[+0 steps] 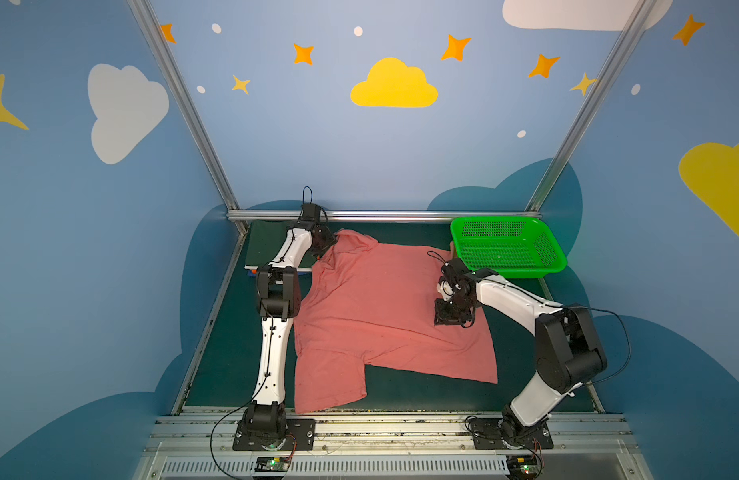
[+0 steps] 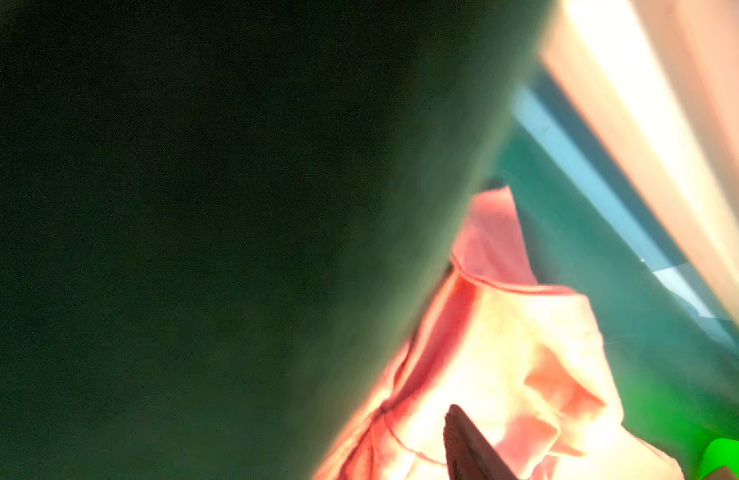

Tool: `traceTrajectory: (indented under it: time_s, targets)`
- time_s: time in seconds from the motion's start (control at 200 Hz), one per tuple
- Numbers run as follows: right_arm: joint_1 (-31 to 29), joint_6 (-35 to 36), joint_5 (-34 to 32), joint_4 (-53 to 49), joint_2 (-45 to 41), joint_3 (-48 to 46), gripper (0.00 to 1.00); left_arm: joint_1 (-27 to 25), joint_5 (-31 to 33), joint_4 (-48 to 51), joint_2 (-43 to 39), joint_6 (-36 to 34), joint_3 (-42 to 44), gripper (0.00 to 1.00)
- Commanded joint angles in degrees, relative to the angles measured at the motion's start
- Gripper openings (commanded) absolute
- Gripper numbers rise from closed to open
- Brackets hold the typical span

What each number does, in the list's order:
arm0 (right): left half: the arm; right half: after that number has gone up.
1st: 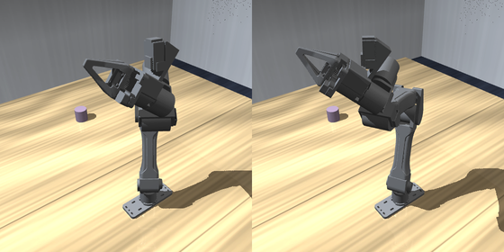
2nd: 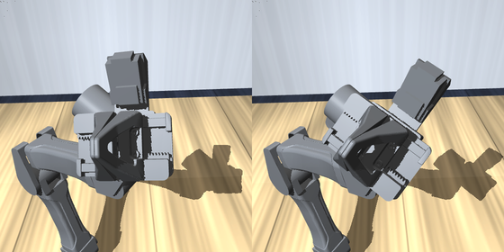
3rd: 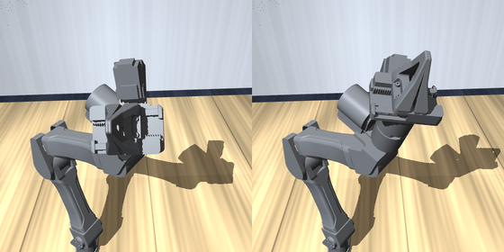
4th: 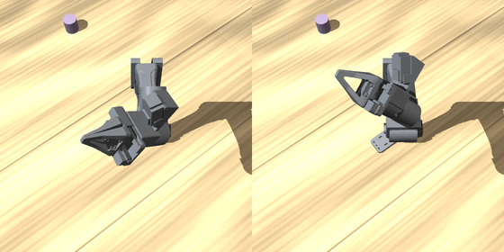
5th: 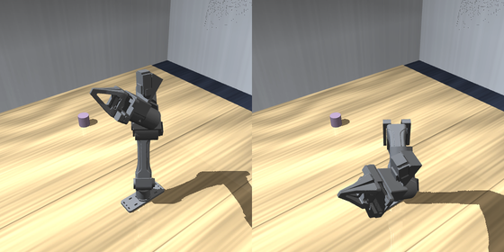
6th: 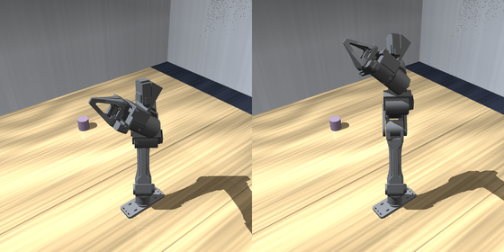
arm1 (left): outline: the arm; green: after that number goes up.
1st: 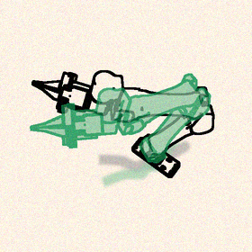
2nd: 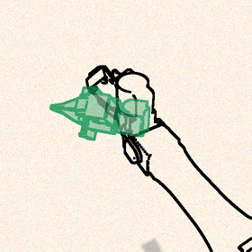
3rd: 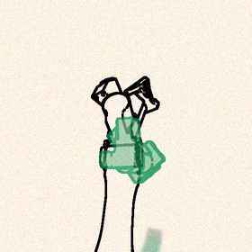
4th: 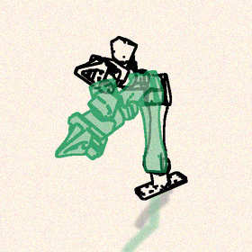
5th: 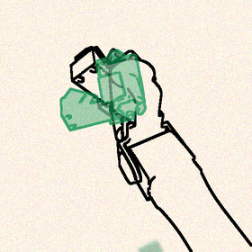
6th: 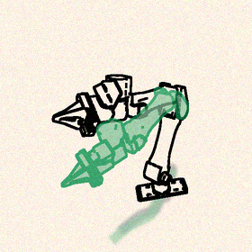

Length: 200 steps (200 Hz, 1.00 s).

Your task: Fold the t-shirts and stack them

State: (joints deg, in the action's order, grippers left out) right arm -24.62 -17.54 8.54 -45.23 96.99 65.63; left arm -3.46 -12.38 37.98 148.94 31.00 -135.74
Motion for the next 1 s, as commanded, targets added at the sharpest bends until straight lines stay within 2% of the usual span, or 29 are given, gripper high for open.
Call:
traceTrajectory:
  time_s: [0.0, 0.225, 0.285, 0.37, 0.556, 0.721, 0.996]
  targets:
    - [0.29, 0.25, 0.69, -0.04, -0.57, -0.68, 0.39, 0.83, -1.96, -1.72, 0.27, -0.08, -0.97, 0.51]
    - [0.42, 0.38, 0.99, 0.05, -0.49, -0.72, 0.38, 0.83, -1.31, 2.54, 1.93, -1.17, -2.33, 0.35]
    - [0.39, 0.40, 1.10, 0.05, -0.49, -0.67, 0.39, 0.63, -0.27, 4.43, 2.73, -2.11, -3.45, 0.36]
    - [0.36, 0.38, 1.29, 0.16, -0.40, -0.69, 0.38, 0.39, -0.18, 6.25, 3.71, -3.78, -4.57, 0.45]
    - [0.38, 0.20, 1.48, 0.19, -0.49, -0.93, 0.38, -0.05, 2.11, 7.88, 4.78, -6.47, -4.71, 0.43]
    - [0.37, 0.20, 1.41, 0.00, -0.66, -0.94, 0.39, 0.26, 5.12, 10.47, 4.87, -9.22, -4.84, 0.45]
    - [0.28, 0.07, 2.23, -0.11, 0.18, -0.15, 0.38, 2.39, 3.42, 10.02, 3.68, -9.65, -4.26, 0.45]
